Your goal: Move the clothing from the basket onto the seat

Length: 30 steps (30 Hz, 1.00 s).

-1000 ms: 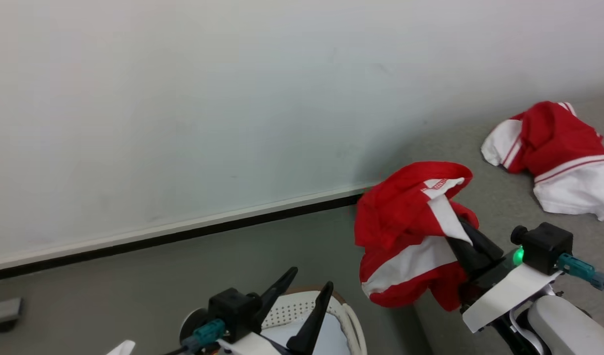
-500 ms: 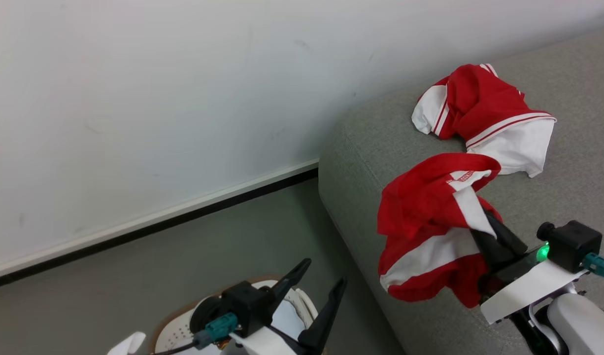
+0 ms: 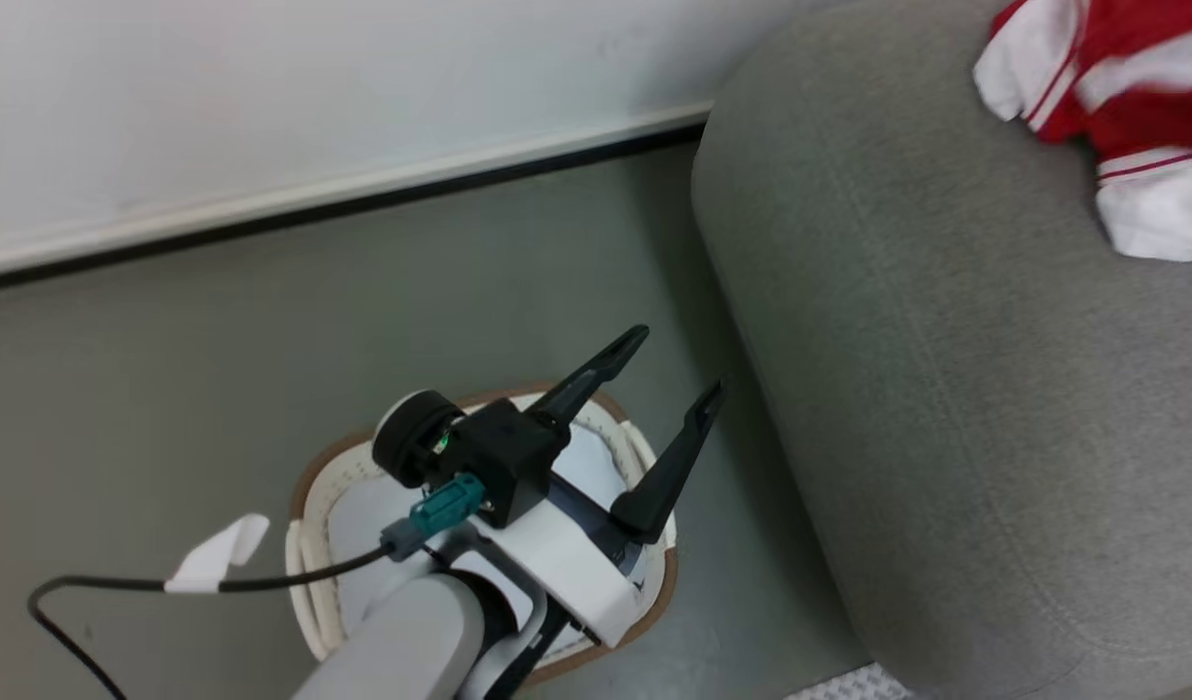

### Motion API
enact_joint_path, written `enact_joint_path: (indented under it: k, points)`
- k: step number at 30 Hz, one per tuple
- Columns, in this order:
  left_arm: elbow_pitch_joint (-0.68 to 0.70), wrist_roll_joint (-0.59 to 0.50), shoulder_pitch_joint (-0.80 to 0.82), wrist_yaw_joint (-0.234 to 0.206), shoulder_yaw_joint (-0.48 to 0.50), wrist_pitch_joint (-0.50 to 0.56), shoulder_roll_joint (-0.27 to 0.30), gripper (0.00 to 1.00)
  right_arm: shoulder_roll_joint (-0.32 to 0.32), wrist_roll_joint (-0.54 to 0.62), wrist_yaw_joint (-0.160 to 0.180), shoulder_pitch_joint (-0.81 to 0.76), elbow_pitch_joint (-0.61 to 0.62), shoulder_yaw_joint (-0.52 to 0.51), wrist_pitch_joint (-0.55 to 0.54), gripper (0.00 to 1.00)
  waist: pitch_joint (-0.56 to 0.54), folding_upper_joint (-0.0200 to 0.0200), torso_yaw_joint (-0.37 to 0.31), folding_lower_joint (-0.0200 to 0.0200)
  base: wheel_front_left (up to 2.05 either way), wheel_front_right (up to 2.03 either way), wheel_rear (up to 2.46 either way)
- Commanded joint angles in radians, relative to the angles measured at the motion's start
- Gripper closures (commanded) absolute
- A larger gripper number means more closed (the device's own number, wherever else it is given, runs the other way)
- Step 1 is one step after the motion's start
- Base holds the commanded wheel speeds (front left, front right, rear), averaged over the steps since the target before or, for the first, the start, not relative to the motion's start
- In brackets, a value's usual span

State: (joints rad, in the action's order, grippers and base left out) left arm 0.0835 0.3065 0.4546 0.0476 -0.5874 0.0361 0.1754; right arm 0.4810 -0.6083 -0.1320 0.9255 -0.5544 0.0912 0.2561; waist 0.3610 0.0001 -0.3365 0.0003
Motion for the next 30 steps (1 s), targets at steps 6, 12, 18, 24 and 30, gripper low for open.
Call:
enact_joint_path:
  k: [6,12,18,24,30]
  points:
    - [0.008,-0.028,0.069,0.007,0.007,-0.019,0.0,0.0,0.045,0.143,0.002,0.26,-0.253,-0.269,-0.014,1.0,0.269,-0.0001,0.175,-0.0003,0.0,0.0,0.0]
    - [0.001,-0.032,0.083,-0.011,-0.003,-0.043,-0.031,0.0,0.037,0.351,0.002,0.358,-0.496,-0.487,0.002,1.0,0.361,-0.0001,0.245,-0.0003,0.0,0.0,0.0]
    - [-0.032,-0.017,0.054,-0.031,-0.008,-0.077,-0.047,0.0,-0.03,0.522,0.002,0.339,-0.59,-0.663,0.009,0.74,0.366,-0.0001,0.263,-0.0003,0.0,0.0,0.0]
    - [-0.072,0.0,0.019,-0.045,0.021,-0.108,-0.017,0.0,-0.138,0.655,0.002,0.273,-0.515,-0.696,0.009,0.0,0.279,-0.0001,0.22,-0.0003,0.0,0.0,0.0]
    - [-0.106,0.031,-0.021,-0.057,0.061,-0.152,0.005,0.0,-0.225,0.663,0.003,0.11,-0.378,-0.641,0.01,0.0,0.144,-0.0001,0.182,-0.0003,0.0,0.0,0.0]
